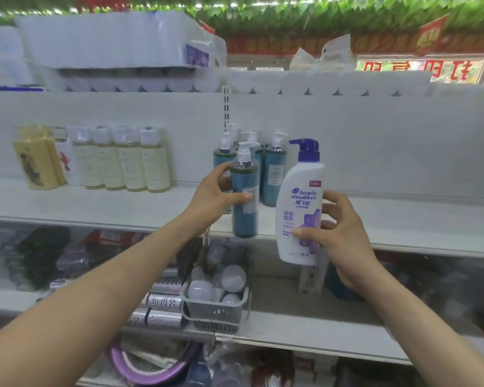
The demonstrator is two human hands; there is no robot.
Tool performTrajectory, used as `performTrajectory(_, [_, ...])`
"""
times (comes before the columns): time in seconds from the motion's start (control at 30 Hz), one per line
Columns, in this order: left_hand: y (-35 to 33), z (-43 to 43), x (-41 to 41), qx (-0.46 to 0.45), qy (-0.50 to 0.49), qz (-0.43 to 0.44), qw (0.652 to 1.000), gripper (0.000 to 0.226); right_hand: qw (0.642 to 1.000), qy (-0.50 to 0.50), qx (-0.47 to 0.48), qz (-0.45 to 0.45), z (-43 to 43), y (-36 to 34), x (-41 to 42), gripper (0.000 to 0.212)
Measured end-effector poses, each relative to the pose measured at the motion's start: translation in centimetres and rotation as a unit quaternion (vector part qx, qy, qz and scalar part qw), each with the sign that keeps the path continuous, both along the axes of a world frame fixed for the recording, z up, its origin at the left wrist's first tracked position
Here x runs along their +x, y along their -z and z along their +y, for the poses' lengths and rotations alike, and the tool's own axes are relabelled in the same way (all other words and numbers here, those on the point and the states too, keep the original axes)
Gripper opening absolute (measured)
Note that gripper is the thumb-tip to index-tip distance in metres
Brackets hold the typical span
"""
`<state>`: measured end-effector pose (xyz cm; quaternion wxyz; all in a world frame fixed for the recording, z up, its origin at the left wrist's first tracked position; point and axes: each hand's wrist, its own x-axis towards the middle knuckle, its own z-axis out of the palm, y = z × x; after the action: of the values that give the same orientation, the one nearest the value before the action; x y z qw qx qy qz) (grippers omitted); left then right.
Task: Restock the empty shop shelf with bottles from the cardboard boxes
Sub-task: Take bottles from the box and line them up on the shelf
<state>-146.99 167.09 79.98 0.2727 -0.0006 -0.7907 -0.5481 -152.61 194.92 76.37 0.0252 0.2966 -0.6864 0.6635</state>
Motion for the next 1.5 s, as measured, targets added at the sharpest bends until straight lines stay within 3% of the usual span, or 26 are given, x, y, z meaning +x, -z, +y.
performTrajectory(0.23, [0.4, -1.8, -3.2, -0.021, 0.016, -0.016, 1.0, 0.073, 1.0, 0.025, -0.003, 0.003, -2.1, -0.2, -1.5, 0.075])
performTrajectory(0.47, [1.8, -2.0, -2.9, -0.108, -0.016, 0.054, 0.992, 0.076, 0.999, 0.04, 0.004, 0.013, -3.9, -0.7, -1.8, 0.075])
performTrajectory(0.8, [8.6, -1.1, -1.1, -0.299, -0.097, 0.072, 0.947, 0.118, 0.998, 0.061, 0.006, 0.016, -4.2, -1.4, -2.6, 0.079])
performTrajectory(0.93, [9.6, -0.4, -1.3, -0.344, -0.121, 0.076, 0.928, 0.113, 0.998, 0.068, 0.004, 0.012, -4.1, -1.6, -3.2, 0.078])
performTrajectory(1.27, [8.8, -0.8, -3.4, -0.308, -0.161, 0.029, 0.937, 0.113, 0.998, 0.066, 0.009, 0.011, -4.5, -1.5, -5.4, 0.074])
performTrajectory(1.5, [9.2, -0.8, -3.7, -0.351, -0.19, 0.047, 0.916, 0.109, 0.998, 0.065, 0.01, 0.009, -4.5, -1.2, -6.6, 0.072])
